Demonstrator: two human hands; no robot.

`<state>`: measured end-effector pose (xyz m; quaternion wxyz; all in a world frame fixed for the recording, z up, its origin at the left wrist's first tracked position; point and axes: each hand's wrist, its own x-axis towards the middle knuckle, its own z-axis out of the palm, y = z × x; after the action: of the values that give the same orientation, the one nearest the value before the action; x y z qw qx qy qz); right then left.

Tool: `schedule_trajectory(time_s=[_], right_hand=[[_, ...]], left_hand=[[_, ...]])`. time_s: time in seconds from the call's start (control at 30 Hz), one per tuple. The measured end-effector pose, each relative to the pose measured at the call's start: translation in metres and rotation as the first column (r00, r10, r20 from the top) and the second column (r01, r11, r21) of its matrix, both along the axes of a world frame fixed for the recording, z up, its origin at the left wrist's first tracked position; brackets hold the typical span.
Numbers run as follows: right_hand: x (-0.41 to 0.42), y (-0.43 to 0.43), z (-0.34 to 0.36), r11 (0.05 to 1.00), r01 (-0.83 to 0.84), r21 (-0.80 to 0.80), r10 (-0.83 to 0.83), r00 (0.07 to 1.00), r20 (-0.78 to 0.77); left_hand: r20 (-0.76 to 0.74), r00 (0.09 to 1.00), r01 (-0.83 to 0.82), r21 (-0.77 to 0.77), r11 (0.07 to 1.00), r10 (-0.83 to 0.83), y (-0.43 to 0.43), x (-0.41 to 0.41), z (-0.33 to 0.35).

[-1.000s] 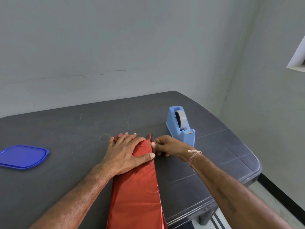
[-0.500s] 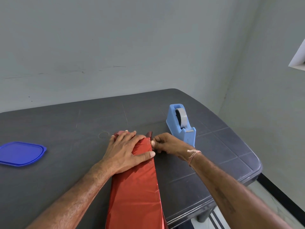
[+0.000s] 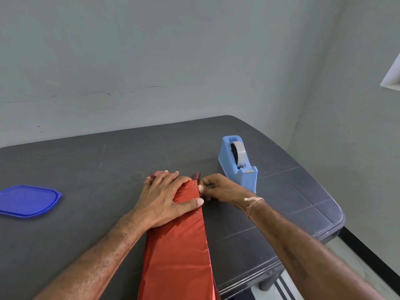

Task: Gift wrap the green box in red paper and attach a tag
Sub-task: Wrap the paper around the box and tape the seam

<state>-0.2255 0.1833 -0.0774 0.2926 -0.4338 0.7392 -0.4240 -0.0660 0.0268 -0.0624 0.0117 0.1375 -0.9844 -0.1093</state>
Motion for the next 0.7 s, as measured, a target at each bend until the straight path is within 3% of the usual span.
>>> schedule_trajectory(time_s=[0.3, 0.47, 0.7], right_hand=[[-0.002, -0.002, -0.008, 0.998, 0.001, -0.061, -0.003, 0.999, -0.044], [-0.008, -0.006, -0.017, 0.995, 0.098, 0.030, -0.089, 0.970, -0.225], [-0.005, -0.008, -0.024, 0.980, 0.201, 0.003, -0.191, 0.933, -0.304]], left_hand=[[0.000, 1.000, 0.000, 0.000, 1.000, 0.000, 0.000, 0.000, 0.000], [-0.011, 1.000, -0.001, -0.002, 1.000, 0.001, 0.000, 0.000, -0.002], [-0.022, 1.000, -0.002, -0.001, 1.000, 0.002, 0.000, -0.001, -0.003]])
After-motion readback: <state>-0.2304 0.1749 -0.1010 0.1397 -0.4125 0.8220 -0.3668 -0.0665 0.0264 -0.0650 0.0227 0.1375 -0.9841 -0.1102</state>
